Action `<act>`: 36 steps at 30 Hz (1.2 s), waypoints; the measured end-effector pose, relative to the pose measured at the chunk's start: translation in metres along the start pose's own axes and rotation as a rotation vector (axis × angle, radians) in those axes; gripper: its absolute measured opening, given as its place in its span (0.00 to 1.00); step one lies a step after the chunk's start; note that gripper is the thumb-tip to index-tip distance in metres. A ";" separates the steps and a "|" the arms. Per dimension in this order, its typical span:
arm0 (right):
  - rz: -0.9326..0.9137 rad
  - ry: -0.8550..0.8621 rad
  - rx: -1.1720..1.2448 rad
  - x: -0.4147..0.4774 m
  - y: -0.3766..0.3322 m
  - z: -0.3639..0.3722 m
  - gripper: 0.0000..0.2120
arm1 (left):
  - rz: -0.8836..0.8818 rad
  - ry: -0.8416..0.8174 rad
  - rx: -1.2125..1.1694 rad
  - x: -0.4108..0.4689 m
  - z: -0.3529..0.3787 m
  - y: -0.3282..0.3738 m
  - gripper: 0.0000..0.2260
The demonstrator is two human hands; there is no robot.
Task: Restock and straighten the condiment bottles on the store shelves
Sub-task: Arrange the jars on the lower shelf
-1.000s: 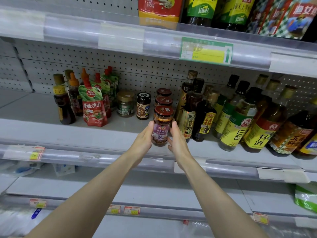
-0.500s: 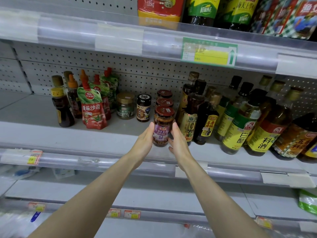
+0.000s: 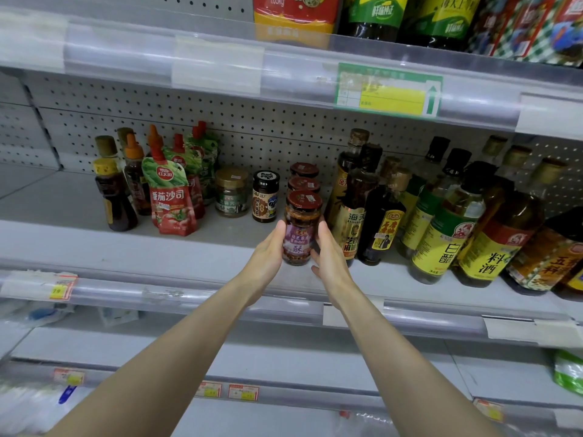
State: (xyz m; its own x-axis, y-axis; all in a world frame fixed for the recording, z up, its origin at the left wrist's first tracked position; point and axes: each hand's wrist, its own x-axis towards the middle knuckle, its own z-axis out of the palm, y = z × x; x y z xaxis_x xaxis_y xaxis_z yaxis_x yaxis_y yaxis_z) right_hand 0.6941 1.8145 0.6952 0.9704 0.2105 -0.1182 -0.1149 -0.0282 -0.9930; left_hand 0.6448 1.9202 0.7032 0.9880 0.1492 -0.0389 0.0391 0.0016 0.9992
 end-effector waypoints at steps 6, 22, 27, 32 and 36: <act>-0.012 0.001 -0.003 0.002 0.001 -0.001 0.23 | -0.005 0.000 0.004 0.000 0.000 0.000 0.12; -0.070 0.001 -0.066 -0.004 0.000 -0.005 0.24 | 0.002 0.037 0.025 -0.005 0.002 0.003 0.21; -0.097 0.019 -0.107 -0.023 0.005 -0.011 0.26 | 0.048 0.119 -0.015 -0.025 -0.001 0.005 0.09; -0.142 -0.010 -0.058 -0.067 0.005 -0.016 0.18 | 0.040 0.181 0.034 -0.060 -0.001 -0.010 0.20; -0.171 -0.025 -0.085 -0.108 0.026 -0.017 0.14 | 0.012 0.192 0.028 -0.098 0.000 -0.037 0.21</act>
State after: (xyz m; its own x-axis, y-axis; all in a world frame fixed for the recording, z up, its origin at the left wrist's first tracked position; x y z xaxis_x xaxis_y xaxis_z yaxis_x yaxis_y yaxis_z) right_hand 0.5903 1.7745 0.6827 0.9685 0.2436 0.0513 0.0709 -0.0724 -0.9949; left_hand 0.5470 1.9054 0.6701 0.9418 0.3353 -0.0231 0.0347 -0.0288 0.9990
